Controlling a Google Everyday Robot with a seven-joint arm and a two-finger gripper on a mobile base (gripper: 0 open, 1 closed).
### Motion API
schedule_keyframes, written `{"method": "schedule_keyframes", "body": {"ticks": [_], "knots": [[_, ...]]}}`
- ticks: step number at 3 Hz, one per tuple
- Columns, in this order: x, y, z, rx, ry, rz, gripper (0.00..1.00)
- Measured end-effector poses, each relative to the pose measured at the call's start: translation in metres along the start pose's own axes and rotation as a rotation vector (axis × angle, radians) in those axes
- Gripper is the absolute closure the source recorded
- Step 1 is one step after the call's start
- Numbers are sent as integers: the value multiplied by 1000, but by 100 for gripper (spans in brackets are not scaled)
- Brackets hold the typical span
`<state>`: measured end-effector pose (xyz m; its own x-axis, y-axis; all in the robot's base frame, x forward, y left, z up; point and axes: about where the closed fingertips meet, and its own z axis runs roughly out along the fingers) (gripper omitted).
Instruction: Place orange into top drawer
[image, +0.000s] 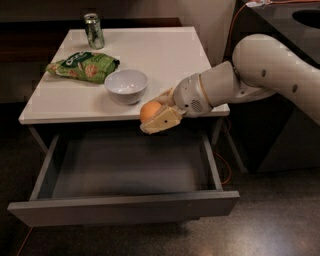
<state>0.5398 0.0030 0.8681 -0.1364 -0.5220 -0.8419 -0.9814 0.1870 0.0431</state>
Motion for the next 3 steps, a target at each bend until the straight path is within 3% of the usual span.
{"method": "schedule_keyframes", "body": {"ticks": [1, 2, 3], "knots": [[15, 21, 18, 16, 43, -71, 100], [43, 26, 49, 64, 72, -105, 100], [59, 20, 70, 117, 66, -92, 100]]}}
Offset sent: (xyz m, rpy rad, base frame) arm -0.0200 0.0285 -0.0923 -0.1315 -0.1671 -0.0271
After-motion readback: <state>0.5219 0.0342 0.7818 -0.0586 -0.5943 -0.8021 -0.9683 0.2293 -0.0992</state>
